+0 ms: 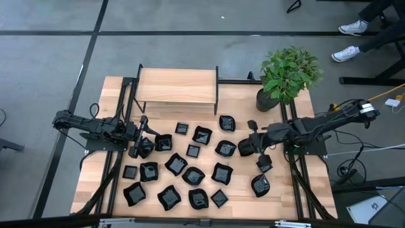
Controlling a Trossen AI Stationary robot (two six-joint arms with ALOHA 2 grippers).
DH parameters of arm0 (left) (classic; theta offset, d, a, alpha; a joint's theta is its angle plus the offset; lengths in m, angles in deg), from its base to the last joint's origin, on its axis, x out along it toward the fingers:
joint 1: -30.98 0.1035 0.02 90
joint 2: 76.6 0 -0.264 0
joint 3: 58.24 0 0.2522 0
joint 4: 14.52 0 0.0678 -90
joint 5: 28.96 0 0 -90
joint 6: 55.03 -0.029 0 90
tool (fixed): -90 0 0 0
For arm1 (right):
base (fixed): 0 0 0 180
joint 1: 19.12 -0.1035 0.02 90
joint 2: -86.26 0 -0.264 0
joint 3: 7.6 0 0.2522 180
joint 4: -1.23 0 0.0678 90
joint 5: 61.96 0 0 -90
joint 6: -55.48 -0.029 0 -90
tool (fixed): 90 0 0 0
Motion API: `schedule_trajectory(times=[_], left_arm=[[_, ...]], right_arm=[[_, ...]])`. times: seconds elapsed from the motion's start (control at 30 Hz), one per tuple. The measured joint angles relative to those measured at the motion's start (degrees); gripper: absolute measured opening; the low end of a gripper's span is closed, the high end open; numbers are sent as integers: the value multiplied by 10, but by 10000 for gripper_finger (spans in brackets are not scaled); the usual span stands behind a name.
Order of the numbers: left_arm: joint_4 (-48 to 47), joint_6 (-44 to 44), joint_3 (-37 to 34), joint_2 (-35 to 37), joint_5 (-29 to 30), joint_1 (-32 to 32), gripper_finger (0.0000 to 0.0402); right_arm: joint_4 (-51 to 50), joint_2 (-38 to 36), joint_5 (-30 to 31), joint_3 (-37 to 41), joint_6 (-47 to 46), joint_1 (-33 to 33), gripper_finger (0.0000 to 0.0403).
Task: Pick & Place Mini shaped plates
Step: Put the square plate on the shelf
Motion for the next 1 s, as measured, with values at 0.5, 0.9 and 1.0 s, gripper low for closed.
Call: schedule_trajectory(times=[0.5, 0.9, 1.0], left_arm=[[0, 0, 0, 0, -1, 0, 208], [0, 0, 0, 0, -1, 0, 208], [0, 0, 0, 0, -1, 0, 208]], right_arm=[[-93, 135, -61, -43, -147, -45, 53], [-138, 224, 66, -43, -338, -37, 53], [-146, 235, 62, -43, -406, -23, 53]])
